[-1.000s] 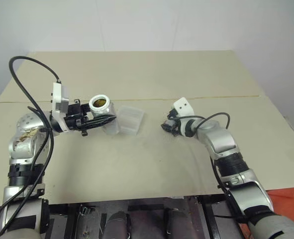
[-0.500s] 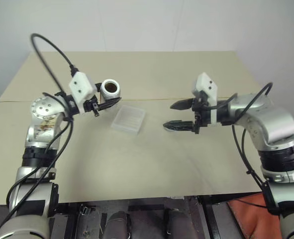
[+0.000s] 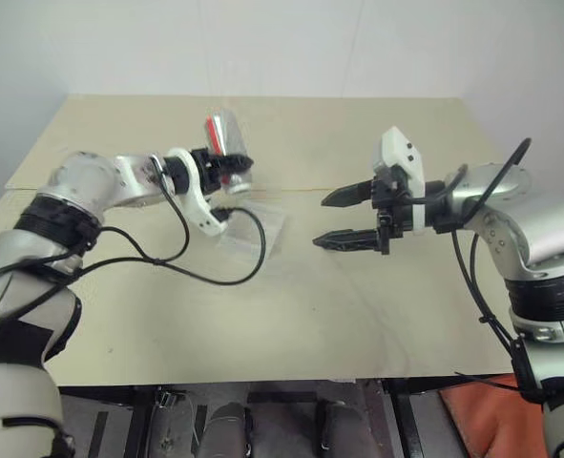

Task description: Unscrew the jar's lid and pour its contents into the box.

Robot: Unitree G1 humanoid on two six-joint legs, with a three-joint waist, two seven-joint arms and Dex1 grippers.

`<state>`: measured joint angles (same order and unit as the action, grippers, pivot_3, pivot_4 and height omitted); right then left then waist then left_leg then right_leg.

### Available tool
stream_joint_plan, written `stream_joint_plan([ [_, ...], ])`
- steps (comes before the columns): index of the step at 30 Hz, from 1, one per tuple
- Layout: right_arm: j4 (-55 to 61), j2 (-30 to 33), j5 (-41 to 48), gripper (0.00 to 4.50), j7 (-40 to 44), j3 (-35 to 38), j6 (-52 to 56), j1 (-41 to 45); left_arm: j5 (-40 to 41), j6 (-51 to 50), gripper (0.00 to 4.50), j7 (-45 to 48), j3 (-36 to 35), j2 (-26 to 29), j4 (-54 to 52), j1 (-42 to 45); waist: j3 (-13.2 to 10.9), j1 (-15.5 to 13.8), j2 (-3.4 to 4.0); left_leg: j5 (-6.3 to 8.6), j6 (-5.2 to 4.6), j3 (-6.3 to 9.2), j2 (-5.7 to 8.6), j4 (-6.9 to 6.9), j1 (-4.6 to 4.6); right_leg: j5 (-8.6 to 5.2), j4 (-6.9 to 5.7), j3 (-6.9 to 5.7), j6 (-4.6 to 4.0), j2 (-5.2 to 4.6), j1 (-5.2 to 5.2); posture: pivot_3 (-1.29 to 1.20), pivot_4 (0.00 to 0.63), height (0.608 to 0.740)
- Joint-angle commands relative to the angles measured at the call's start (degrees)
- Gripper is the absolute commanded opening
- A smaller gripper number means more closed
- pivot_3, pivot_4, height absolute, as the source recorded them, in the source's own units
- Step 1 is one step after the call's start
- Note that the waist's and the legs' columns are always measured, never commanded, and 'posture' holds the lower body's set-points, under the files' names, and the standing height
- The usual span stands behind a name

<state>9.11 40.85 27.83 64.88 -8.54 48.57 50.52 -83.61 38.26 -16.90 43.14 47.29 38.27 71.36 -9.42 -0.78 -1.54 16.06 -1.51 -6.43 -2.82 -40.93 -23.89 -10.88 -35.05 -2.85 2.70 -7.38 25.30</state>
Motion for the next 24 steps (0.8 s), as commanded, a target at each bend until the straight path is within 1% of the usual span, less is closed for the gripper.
stream_joint_plan([
  [1, 2.55, -0.07, 1.65, 4.45, -1.31, 2.06, 0.98, 0.89, -1.56, -3.78, 2.03, -4.70, 0.17, 0.35, -0.39, 0.09, 0.00, 0.08, 0.00, 0.00, 0.00, 0.00, 0.00, -0.01, -0.06, 0.00, 0.00, 0.00, 0.00, -0.01, 0.06, 0.00, 0.150, 0.740],
  [7, 3.70, -0.62, 2.57, 4.45, -3.19, 2.75, 1.67, -0.35, -1.10, -4.49, 2.03, -7.06, 0.48, 0.09, -1.07, -1.06, 0.00, 0.11, 0.00, -0.01, 0.01, -0.01, 0.00, -0.01, -0.19, -0.01, -0.02, -0.01, 0.02, -0.01, 0.23, 0.00, 0.150, 0.740],
  [10, 3.87, -0.34, 2.95, 4.45, -3.47, 2.53, 1.67, -0.50, 0.68, -2.85, 2.03, -5.97, -0.28, 0.93, -1.63, -1.95, 0.00, 0.10, 0.00, -0.01, 0.01, -0.01, 0.00, -0.04, -0.19, -0.01, -0.06, 0.00, 0.02, -0.02, 0.23, 0.00, 0.150, 0.740],
  [13, 3.45, -0.08, 3.08, 4.45, -3.67, 2.60, 1.51, -0.25, 4.66, -2.03, 2.03, -3.64, -2.39, 1.31, -1.00, -2.92, 0.00, 0.10, 0.00, -0.01, 0.01, -0.01, 0.00, -0.07, -0.19, -0.01, -0.09, 0.00, 0.02, -0.02, 0.23, 0.00, 0.150, 0.740],
  [16, 3.28, -0.01, 3.34, 4.45, -3.82, 2.64, 1.51, -0.16, 11.81, -1.71, 2.03, -0.39, -6.23, 1.45, -0.46, -4.87, 0.00, 0.11, 0.00, -0.01, 0.01, -0.01, 0.00, -0.09, -0.19, -0.01, -0.10, 0.00, 0.02, -0.03, 0.23, 0.00, 0.150, 0.740],
  [19, 2.95, -0.25, 3.79, 4.45, -3.82, 2.55, 1.65, 0.13, 24.59, -1.19, 2.03, 6.29, -12.98, 1.19, -0.56, -8.84, 0.00, 0.22, 0.00, -0.01, 0.01, -0.01, -0.01, -0.11, -0.19, -0.01, -0.13, 0.00, 0.02, -0.04, 0.24, 0.00, 0.150, 0.740],
  [23, 1.89, -0.79, 3.74, 4.45, -3.84, 2.34, 1.38, 0.61, 44.25, -6.28, 2.03, 21.40, -22.82, -0.36, -4.87, -17.10, 0.01, 0.50, 0.01, -0.01, 0.02, -0.01, -0.03, -0.18, -0.19, -0.01, -0.19, 0.00, 0.02, -0.04, 0.24, 0.00, 0.150, 0.740],
  [24, 1.56, -0.94, 3.67, 4.45, -3.83, 2.31, 1.23, 0.71, 47.04, -7.82, 2.03, 24.02, -24.40, -0.62, -6.20, -18.67, 0.01, 0.58, 0.01, -0.01, 0.02, -0.02, -0.03, -0.20, -0.17, -0.01, -0.22, 0.02, 0.02, -0.05, 0.24, 0.00, 0.150, 0.740],
])
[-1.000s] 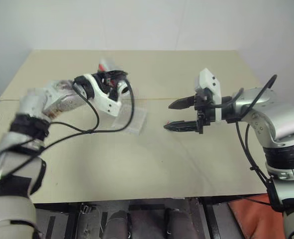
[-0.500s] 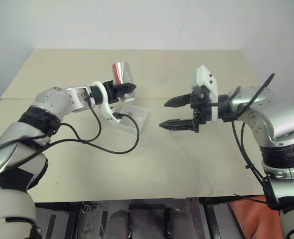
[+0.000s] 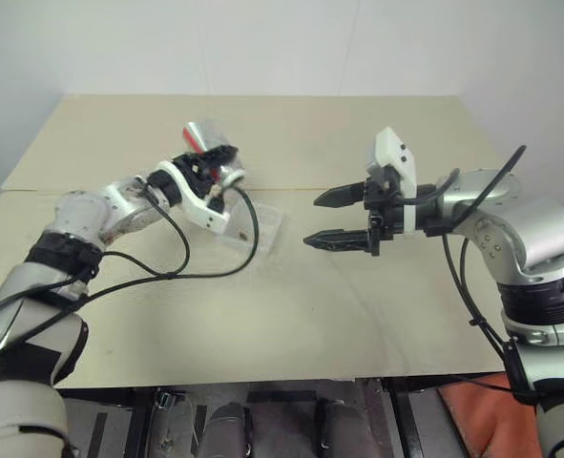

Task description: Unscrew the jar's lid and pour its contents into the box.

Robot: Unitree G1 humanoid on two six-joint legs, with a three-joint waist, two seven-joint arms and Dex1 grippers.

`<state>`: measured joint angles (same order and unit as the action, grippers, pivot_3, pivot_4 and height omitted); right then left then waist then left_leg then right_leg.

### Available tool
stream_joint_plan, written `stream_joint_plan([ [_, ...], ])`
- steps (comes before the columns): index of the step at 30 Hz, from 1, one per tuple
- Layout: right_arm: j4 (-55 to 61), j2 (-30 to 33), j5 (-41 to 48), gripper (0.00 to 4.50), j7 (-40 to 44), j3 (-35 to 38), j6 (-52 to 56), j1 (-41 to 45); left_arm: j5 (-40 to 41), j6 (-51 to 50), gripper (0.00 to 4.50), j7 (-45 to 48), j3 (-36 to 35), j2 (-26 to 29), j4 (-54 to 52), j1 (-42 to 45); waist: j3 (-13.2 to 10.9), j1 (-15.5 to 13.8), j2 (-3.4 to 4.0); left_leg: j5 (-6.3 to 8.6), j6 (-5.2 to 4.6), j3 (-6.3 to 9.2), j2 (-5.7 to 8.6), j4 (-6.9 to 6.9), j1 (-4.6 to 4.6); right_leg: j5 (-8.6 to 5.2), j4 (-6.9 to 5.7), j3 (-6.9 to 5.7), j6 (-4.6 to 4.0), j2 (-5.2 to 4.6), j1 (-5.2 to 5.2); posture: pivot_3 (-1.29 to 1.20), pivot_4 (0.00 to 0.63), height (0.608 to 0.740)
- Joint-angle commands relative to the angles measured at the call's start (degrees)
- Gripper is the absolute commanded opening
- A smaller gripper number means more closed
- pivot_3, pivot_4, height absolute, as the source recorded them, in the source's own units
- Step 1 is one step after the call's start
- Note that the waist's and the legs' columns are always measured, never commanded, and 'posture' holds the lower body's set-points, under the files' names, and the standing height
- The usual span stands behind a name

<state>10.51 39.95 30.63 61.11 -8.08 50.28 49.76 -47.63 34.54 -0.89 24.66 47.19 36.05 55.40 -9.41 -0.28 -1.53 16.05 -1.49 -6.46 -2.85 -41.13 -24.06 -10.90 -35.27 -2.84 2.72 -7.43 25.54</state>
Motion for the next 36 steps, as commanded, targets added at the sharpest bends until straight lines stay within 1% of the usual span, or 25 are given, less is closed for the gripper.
stream_joint_plan([
  [1, -0.44, -0.17, 0.66, 4.45, 0.09, 1.80, -0.89, 1.58, 18.51, -10.18, 2.03, 14.30, -9.29, -2.13, -7.58, -5.77, 0.00, 0.15, 0.00, 0.00, 0.00, 0.01, 0.00, -0.04, 0.00, 0.00, -0.02, 0.00, 0.00, 0.00, 0.00, 0.00, 0.150, 0.740],
  [3, -1.16, -0.24, 0.32, 4.45, 0.36, 1.69, -1.52, 1.68, 28.97, -20.90, 2.03, 23.17, -14.32, -4.74, -13.96, -9.86, 0.00, 0.25, 0.00, 0.00, 0.00, 0.00, -0.01, -0.15, 0.00, 0.00, -0.11, 0.02, 0.00, 0.00, -0.02, 0.00, 0.150, 0.740],
  [4, -1.78, -0.28, -0.11, 4.45, 0.44, 1.55, -2.14, 1.72, 36.12, -28.48, 2.03, 26.98, -17.86, -6.98, -17.66, -11.75, 0.00, 0.16, 0.00, 0.00, 0.00, 0.03, -0.02, -0.20, -0.04, 0.00, -0.12, -0.01, 0.00, 0.00, -0.03, 0.00, 0.150, 0.740],
  [5, -2.18, -0.31, -0.39, 4.45, 0.47, 1.44, -2.56, 1.75, 40.61, -34.30, 2.03, 29.13, -20.45, -8.53, -20.46, -12.95, 0.00, 0.12, 0.00, 0.01, -0.01, 0.05, -0.03, -0.31, -0.06, 0.00, -0.19, -0.01, 0.01, 0.00, -0.03, 0.00, 0.150, 0.740],
  [8, -2.88, -0.56, -1.03, 4.45, 0.07, 1.22, -3.57, 1.71, 49.26, -46.57, 2.03, 31.85, -26.55, -11.52, -26.71, -16.33, 0.00, 0.23, 0.00, 0.04, -0.06, 0.12, -0.04, -0.65, -0.13, -0.02, -0.46, -0.01, 0.03, 0.00, -0.02, 0.00, 0.150, 0.740],
  [9, -2.97, -0.68, -1.18, 4.45, -0.12, 1.19, -3.75, 1.69, 51.16, -49.52, 2.03, 31.96, -28.00, -12.15, -28.19, -17.18, 0.00, 0.31, 0.00, 0.04, -0.06, 0.13, -0.03, -0.67, -0.08, -0.02, -0.51, 0.02, 0.03, 0.00, -0.06, 0.00, 0.150, 0.740],
  [10, -2.95, -0.83, -1.51, 4.45, -0.38, 1.02, -4.06, 1.53, 52.53, -50.37, 2.03, 31.43, -29.41, -13.04, -28.75, -18.50, 0.00, 0.38, 0.00, 0.04, -0.06, 0.15, -0.03, -0.67, 0.02, -0.02, -0.53, 0.01, 0.03, 0.00, -0.17, 0.00, 0.150, 0.740],
  [12, -2.48, -1.06, -1.95, 4.45, -0.83, 0.96, -4.55, 1.06, 53.29, -49.82, 2.03, 29.76, -31.09, -14.59, -28.69, -20.87, 0.00, 0.47, 0.00, 0.05, -0.07, 0.15, -0.03, -0.61, 0.29, -0.02, -0.51, 0.02, 0.03, 0.00, -0.40, 0.00, 0.150, 0.740],
  [13, -2.31, -1.14, -2.08, 4.45, -0.98, 0.98, -4.69, 0.92, 53.21, -49.05, 2.03, 29.24, -31.46, -15.02, -28.62, -21.68, 0.00, 0.52, 0.00, 0.05, -0.07, 0.16, -0.03, -0.59, 0.31, -0.02, -0.50, 0.03, 0.03, 0.00, -0.41, 0.00, 0.150, 0.740],
  [17, -1.53, -1.28, -2.05, 4.45, -1.24, 1.57, -4.62, 0.42, 56.96, -47.64, 2.03, 28.60, -34.37, -18.92, -27.58, -25.07, 0.00, 0.51, 0.00, 0.05, -0.08, 0.15, 0.00, -0.59, 0.27, -0.02, -0.46, 0.03, 0.02, 0.00, -0.39, 0.00, 0.150, 0.740],
  [23, -0.48, -0.52, -1.97, 4.45, -1.50, 1.94, -4.51, 0.13, 58.42, -41.83, 2.03, 25.97, -37.12, -23.51, -22.13, -26.20, 0.00, 0.14, 0.00, 0.05, -0.08, 0.16, 0.01, -0.60, 0.28, 0.00, -0.45, 0.02, 0.00, 0.00, -0.42, 0.00, 0.150, 0.740],
  [26, 0.64, -0.24, -2.06, 4.45, -1.49, 1.57, -4.51, -0.48, 57.30, -36.41, 2.03, 25.50, -36.53, -25.08, -17.84, -25.87, 0.00, 0.03, 0.00, 0.06, -0.09, 0.15, 0.02, -0.59, 0.27, 0.00, -0.43, 0.02, 0.00, 0.00, -0.42, 0.00, 0.150, 0.740],
  [28, 1.43, -0.33, -1.89, 4.45, -1.65, 1.45, -4.36, -0.93, 56.89, -34.52, 2.03, 25.50, -35.95, -25.88, -15.98, -25.70, 0.00, -0.06, -0.01, 0.06, -0.09, 0.15, 0.02, -0.59, 0.27, 0.00, -0.42, 0.02, 0.00, 0.00, -0.42, 0.00, 0.150, 0.740],
  [31, 2.11, -0.43, -2.49, 4.45, -2.01, 0.97, -4.81, -1.46, 56.39, -32.77, 2.03, 25.23, -35.40, -26.51, -13.26, -25.27, 0.01, -0.30, 0.00, 0.06, -0.09, 0.15, 0.02, -0.60, 0.30, 0.00, -0.45, 0.02, -0.01, 0.00, -0.45, 0.00, 0.150, 0.740],
  [33, 2.46, -0.46, -2.78, 4.45, -2.28, 0.83, -4.91, -1.73, 56.83, -33.40, 2.03, 25.42, -35.31, -26.62, -12.88, -25.21, 0.02, -0.43, 0.00, 0.06, -0.09, 0.16, 0.02, -0.60, 0.32, 0.00, -0.46, 0.02, -0.01, 0.00, -0.47, 0.00, 0.150, 0.740],
  [35, 2.68, -0.49, -2.76, 4.50, -2.43, 0.93, -4.85, -1.87, 57.61, -36.26, 2.74, 25.59, -35.44, -26.36, -13.55, -25.16, 0.02, -0.45, 0.00, 0.06, -0.10, 0.16, 0.02, -0.60, 0.33, 0.01, -0.44, 0.02, -0.01, -0.01, -0.50, 0.00, 0.150, 0.740],
  [36, 2.83, -0.48, -2.70, 4.50, -2.51, 1.01, -4.78, -1.94, 58.09, -37.43, 2.98, 25.80, -35.66, -26.13, -14.09, -25.20, 0.02, -0.40, -0.01, 0.07, -0.11, 0.16, 0.02, -0.60, 0.33, 0.01, -0.44, 0.02, -0.01, -0.01, -0.50, 0.00, 0.150, 0.740],
])
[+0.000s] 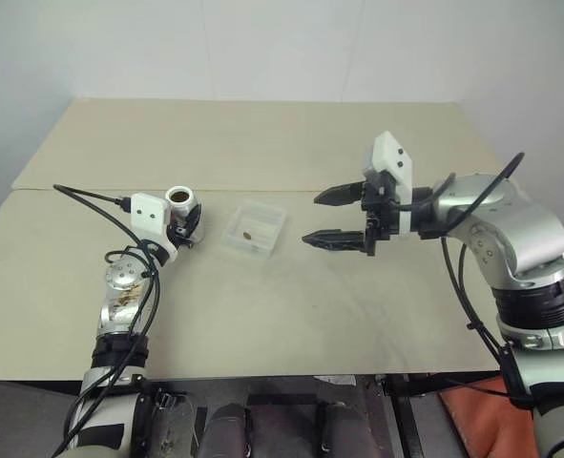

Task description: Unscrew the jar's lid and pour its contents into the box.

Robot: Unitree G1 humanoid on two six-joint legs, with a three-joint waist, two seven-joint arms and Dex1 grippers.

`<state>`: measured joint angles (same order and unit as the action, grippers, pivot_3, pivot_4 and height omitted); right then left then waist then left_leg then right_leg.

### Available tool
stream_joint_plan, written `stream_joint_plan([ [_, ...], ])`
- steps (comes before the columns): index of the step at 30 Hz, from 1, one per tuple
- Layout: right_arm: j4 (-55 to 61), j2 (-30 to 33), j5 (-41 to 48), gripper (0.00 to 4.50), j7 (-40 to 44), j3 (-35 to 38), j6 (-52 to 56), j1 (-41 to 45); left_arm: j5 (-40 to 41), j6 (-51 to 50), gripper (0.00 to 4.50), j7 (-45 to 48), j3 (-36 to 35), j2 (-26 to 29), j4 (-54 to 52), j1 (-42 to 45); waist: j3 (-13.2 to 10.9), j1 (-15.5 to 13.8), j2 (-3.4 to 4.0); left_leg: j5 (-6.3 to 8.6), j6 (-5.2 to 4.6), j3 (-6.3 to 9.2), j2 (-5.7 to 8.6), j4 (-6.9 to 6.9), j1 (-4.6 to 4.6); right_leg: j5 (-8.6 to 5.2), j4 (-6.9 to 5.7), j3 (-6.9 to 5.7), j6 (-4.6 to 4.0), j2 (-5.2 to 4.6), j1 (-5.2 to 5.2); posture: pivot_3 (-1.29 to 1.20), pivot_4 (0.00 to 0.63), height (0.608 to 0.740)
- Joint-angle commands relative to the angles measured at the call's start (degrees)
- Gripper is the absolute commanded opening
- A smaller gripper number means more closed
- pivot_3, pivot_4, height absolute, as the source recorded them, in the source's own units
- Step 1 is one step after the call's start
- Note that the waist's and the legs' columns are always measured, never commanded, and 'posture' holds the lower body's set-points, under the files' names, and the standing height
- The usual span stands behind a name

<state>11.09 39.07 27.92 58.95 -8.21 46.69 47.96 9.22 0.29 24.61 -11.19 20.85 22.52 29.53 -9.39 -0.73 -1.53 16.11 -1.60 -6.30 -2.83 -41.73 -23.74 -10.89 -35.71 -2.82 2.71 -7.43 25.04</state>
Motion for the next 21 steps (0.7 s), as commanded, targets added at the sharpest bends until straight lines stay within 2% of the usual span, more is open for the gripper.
stream_joint_plan([
  [1, 2.35, 0.39, 0.01, 4.50, -0.43, 1.16, -1.18, -0.19, 1.75, -4.46, 3.27, 0.66, -0.08, 0.56, -1.26, 0.66, 0.00, 0.11, 0.00, 0.01, -0.01, 0.00, 0.00, 0.00, -0.01, 0.00, 0.01, 0.00, 0.00, 0.00, 0.01, 0.00, 0.150, 0.740],
  [5, 2.55, 0.04, 0.16, 4.50, -0.63, 1.20, -1.24, -0.34, 1.02, -5.73, 4.48, 0.60, -0.12, 1.90, -4.11, -0.06, 0.00, 0.22, 0.00, 0.01, -0.01, 0.00, 0.00, 0.01, -0.04, 0.00, 0.03, 0.00, 0.00, 0.00, 0.06, 0.00, 0.150, 0.740],
  [14, 3.36, -1.31, 0.72, 4.50, -1.58, 1.47, -0.77, -0.17, 2.61, -14.11, 4.48, 3.16, -0.20, 6.29, -21.42, -12.01, 0.00, 0.76, 0.00, 0.01, -0.01, -0.01, -0.03, 0.03, -0.03, 0.00, 0.01, 0.01, 0.00, 0.00, 0.08, 0.00, 0.150, 0.740],
  [21, 6.07, -1.07, 1.57, 4.50, -3.88, 2.36, 0.86, -2.26, 6.13, -21.54, 4.48, 3.14, -6.05, 9.23, -40.87, -26.21, 0.00, 0.95, 0.00, 0.04, -0.03, 0.00, -0.09, 0.06, -0.03, -0.01, 0.00, 0.02, -0.01, 0.00, 0.12, 0.00, 0.150, 0.740],
])
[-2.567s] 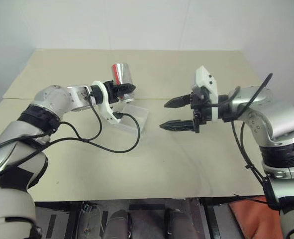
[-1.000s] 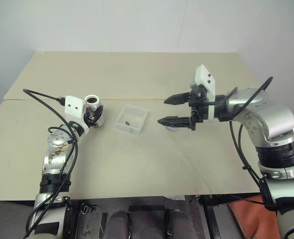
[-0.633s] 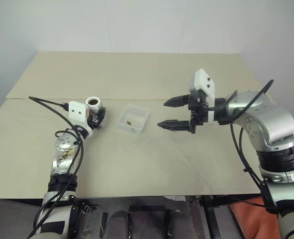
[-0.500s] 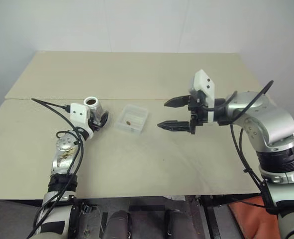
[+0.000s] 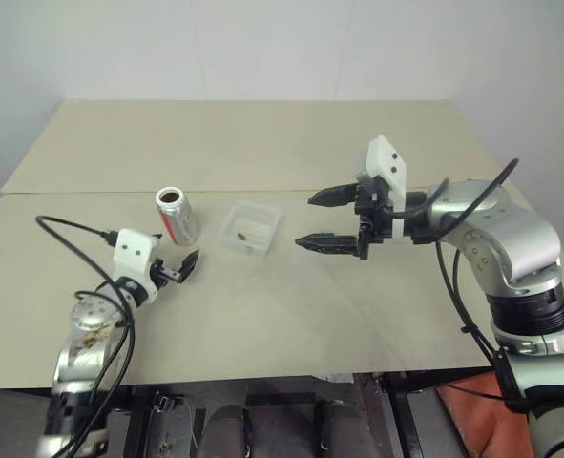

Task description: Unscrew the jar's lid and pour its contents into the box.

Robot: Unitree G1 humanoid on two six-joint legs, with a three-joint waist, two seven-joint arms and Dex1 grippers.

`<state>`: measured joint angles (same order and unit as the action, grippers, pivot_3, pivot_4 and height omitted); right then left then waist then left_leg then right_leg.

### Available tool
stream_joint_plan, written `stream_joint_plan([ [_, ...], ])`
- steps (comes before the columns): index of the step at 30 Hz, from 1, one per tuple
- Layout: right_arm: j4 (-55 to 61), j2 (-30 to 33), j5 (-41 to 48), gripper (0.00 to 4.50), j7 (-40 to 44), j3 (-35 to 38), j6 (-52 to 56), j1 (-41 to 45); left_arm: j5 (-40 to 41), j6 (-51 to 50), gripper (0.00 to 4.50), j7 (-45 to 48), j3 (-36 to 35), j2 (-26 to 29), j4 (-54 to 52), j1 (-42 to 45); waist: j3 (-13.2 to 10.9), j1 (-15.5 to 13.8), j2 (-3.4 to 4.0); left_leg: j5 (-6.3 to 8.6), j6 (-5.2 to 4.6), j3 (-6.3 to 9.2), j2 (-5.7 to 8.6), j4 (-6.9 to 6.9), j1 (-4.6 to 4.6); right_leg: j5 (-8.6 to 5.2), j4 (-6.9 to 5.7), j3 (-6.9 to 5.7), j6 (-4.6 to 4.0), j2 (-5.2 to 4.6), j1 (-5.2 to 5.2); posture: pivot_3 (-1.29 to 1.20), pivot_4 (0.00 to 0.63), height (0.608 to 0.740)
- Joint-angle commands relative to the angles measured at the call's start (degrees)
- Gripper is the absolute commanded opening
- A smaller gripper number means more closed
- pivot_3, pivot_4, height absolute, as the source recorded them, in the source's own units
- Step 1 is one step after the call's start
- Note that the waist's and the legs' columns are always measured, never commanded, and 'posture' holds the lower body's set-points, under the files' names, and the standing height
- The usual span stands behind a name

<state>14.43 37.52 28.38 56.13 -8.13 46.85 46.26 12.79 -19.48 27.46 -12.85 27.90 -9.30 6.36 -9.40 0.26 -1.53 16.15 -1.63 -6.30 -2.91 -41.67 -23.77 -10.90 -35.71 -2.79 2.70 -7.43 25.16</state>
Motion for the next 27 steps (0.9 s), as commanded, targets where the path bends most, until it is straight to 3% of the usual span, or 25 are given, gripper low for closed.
stream_joint_plan([
  [1, 3.25, 0.68, 1.28, 4.50, -1.31, 2.54, 0.92, -1.16, 3.71, -2.74, 4.48, 1.07, -5.87, 3.10, -11.84, -5.05, 0.00, -0.04, 0.00, 0.01, -0.02, 0.01, -0.01, 0.00, 0.01, 0.00, 0.00, 0.00, 0.00, 0.00, -0.01, 0.00, 0.150, 0.740],
  [6, 5.17, 1.83, 2.39, 4.50, -2.29, 4.13, 2.30, -3.46, 12.60, -6.66, 4.48, 9.59, -14.12, 10.97, -20.26, -10.68, 0.00, -0.12, 0.00, 0.14, -0.21, 0.02, -0.01, 0.01, 0.00, -0.01, 0.02, 0.01, -0.02, -0.02, 0.01, 0.00, 0.150, 0.740],
  [9, 5.52, 2.68, 2.93, 4.50, -2.35, 4.55, 2.37, -4.24, 19.28, -5.67, 4.48, 17.87, -17.81, 15.12, -20.41, -11.11, 0.00, -0.26, 0.02, 0.16, -0.23, 0.02, -0.01, 0.01, 0.02, -0.03, 0.12, 0.00, -0.05, -0.02, 0.01, 0.00, 0.150, 0.740],
  [14, 6.34, 5.12, 3.48, 4.50, 0.00, 5.43, 0.05, -6.48, 23.50, -0.12, 4.48, 31.61, -19.28, 19.94, -15.55, -10.42, 0.00, -0.23, 0.03, 0.10, -0.14, -0.05, 0.01, 0.12, 0.03, -0.03, 0.50, -0.01, -0.05, -0.02, 0.00, 0.00, 0.150, 0.740],
  [27, 7.43, 6.53, 2.19, 4.50, 0.51, 4.61, -1.15, -7.37, 28.07, 0.90, 4.48, 37.00, -17.68, 21.09, -11.18, -4.37, 0.00, -0.08, 0.03, 0.02, -0.01, -0.09, 0.05, 0.26, 0.10, 0.01, 0.58, 0.03, -0.08, -0.01, -0.02, 0.00, 0.150, 0.740],
])
